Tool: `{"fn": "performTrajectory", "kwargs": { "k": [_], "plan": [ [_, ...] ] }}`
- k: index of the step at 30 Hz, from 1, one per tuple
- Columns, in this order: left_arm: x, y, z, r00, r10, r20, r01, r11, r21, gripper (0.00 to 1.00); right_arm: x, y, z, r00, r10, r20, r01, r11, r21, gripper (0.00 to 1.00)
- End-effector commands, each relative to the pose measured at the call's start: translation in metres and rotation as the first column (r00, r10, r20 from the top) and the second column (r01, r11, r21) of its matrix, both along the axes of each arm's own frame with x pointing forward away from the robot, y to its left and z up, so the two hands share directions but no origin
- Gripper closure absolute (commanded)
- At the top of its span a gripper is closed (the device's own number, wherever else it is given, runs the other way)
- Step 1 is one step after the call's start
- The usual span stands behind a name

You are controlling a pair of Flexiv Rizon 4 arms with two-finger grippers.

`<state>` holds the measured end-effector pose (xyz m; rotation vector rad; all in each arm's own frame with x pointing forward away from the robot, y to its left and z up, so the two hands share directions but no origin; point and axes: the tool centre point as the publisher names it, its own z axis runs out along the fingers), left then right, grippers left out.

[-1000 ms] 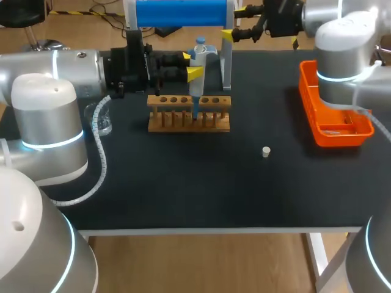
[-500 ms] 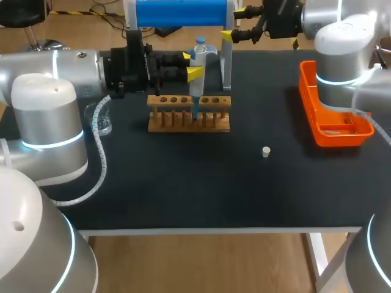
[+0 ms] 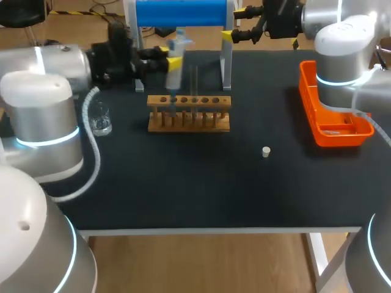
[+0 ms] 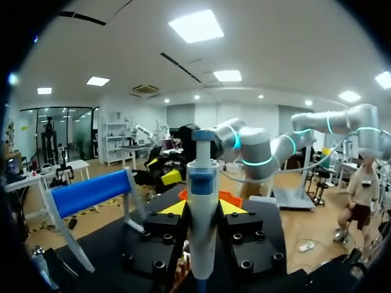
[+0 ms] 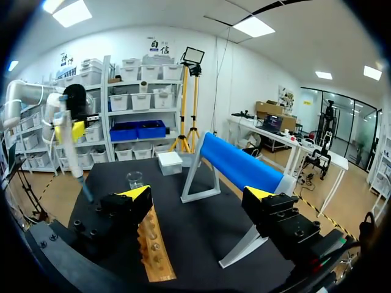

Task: Invert the test tube, pick up the pipette, mount the tip to pipette, aspirate from beaker and dispense into the tube, eject the tip, return the pipette, and cap with the stopper.

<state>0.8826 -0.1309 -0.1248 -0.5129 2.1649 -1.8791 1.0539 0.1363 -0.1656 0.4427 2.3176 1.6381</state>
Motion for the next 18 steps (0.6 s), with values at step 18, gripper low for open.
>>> {"fn": "performTrajectory", "kwargs": {
  "k": [18],
  "plan": [
    [0.12,0.063,0.01,0.947,0.287,-0.141,-0.27,0.954,0.133,1.0,0.0,-0.001,0.001,1.0,0.003,-0.003,-0.003,1.0,-0.003,0.0]
  ]
}}
